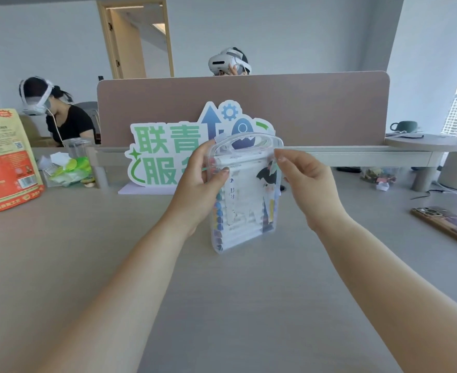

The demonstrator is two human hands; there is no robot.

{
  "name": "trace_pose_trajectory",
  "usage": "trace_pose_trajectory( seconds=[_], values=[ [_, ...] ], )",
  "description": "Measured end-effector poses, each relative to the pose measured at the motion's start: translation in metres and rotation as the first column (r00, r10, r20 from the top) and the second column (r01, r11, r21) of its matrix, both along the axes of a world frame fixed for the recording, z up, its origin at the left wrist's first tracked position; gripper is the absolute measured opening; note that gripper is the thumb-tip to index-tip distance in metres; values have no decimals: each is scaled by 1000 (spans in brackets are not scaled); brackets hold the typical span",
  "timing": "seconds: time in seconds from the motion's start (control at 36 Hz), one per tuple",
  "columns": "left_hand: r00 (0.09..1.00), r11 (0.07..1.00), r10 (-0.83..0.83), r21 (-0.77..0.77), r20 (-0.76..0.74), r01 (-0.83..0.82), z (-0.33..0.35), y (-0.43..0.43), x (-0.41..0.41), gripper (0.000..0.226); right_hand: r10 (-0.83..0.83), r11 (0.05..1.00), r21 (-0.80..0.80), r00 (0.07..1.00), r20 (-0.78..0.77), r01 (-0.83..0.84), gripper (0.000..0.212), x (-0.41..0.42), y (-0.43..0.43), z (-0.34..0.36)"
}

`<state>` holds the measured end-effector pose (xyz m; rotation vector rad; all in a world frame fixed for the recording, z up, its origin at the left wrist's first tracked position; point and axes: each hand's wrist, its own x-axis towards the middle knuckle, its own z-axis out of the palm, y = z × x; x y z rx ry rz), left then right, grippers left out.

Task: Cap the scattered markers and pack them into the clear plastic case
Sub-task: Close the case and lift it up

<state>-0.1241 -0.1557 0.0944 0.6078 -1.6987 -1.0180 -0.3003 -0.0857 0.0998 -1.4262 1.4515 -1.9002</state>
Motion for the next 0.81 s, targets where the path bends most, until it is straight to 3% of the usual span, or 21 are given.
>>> trace_pose_trajectory(
  seconds=[0.11, 0.22, 0.28, 0.42, 0.67, 0.81],
  values=[
    [999, 1000, -17, -2, -27, 17, 6, 3, 6, 48, -137, 987, -91, 987, -81, 130, 22, -2, 0, 3],
    [999, 997, -31, -78, -29, 29, 5, 5, 9, 44, 3, 994, -108, 993, -115, -15, 29, 1, 2, 4],
    [1000, 991, -4, -134, 13, 6, 4, 4, 9, 42, 30, 992, -116, 990, -139, -46, 31, 2, 2, 4],
    [991, 953, 107, -293, 83, -78, 2, 7, 5, 36, -86, 991, -117, 967, -240, 59, 34, 1, -1, 1],
    [946, 910, 268, -369, 184, -186, 7, 4, 4, 38, -196, 980, -102, 899, -393, 169, 36, -6, -2, 4],
    [906, 907, 338, -345, 254, -242, 5, 1, 2, 39, -205, 979, -73, 895, -396, 192, 36, -8, -7, -3]
  ],
)
